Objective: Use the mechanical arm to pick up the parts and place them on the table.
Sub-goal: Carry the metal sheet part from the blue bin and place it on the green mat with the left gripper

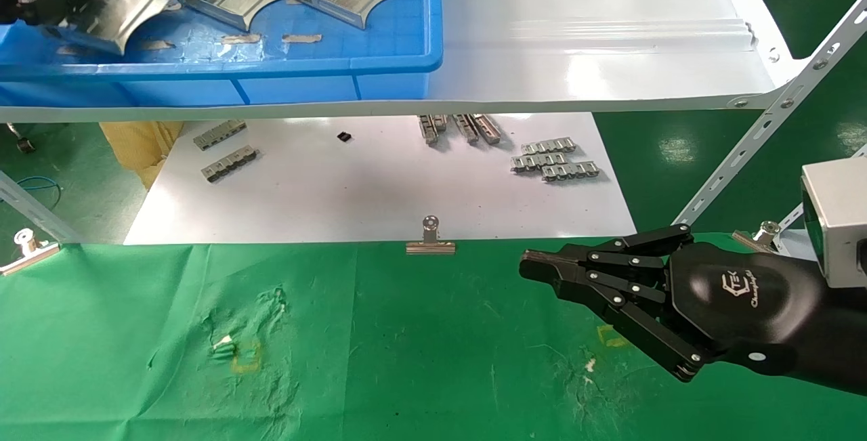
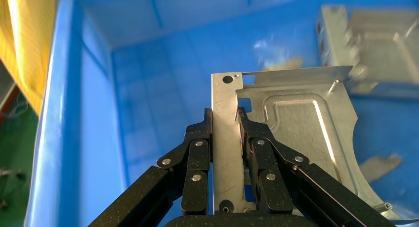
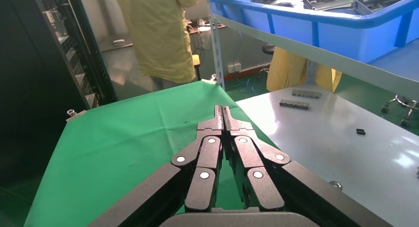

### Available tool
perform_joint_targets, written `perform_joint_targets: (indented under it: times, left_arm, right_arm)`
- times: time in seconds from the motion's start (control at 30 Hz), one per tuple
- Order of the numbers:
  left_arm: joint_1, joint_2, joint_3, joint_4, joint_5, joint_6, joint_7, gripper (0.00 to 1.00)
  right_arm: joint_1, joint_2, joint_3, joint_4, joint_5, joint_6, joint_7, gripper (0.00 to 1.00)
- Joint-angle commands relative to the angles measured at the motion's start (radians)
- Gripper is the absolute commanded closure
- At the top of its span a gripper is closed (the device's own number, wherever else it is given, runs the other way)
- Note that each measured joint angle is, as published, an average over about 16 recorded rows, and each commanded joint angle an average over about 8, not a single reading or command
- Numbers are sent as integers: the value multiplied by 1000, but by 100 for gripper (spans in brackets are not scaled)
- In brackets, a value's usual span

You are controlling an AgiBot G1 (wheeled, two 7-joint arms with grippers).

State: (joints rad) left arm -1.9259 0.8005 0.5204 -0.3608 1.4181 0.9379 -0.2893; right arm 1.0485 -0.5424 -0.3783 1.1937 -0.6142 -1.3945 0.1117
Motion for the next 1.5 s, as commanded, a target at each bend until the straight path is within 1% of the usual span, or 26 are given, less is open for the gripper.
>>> perform_joint_targets:
  times: [0.03, 0.23, 0.4, 0.5, 0.67, 0.87, 0.97, 1.07, 1.3, 1.5]
  left_arm:
    - [4, 0, -11, -4, -16, -3, 14, 100]
    - [22, -14, -58, -45, -96, 48, 65, 100]
    - [47, -26, -98, -88, -173, 133, 124, 100]
    - [68, -34, -121, -120, -222, 211, 187, 100]
    - [105, -43, -153, -156, -307, 376, 289, 100]
    - [137, -42, -167, -171, -383, 570, 358, 100]
    - [157, -44, -151, -202, -411, 633, 385, 100]
    - [188, -57, -118, -264, -448, 660, 403, 100]
    - [274, -132, 0, -445, -548, 663, 468, 100]
    - [313, -195, 120, -527, -563, 659, 554, 100]
  right_arm:
    - [0, 0, 0, 0, 0, 0, 0, 100]
    - [0, 0, 0, 0, 0, 0, 0, 100]
    - [0, 0, 0, 0, 0, 0, 0, 100]
    - [0, 0, 0, 0, 0, 0, 0, 100]
    - [0, 0, 0, 0, 0, 0, 0, 100]
    - [0, 0, 0, 0, 0, 0, 0, 100]
    - [0, 0, 0, 0, 0, 0, 0, 100]
    - [0, 0, 0, 0, 0, 0, 0, 100]
    - [0, 0, 0, 0, 0, 0, 0, 100]
    - [0, 0, 0, 0, 0, 0, 0, 100]
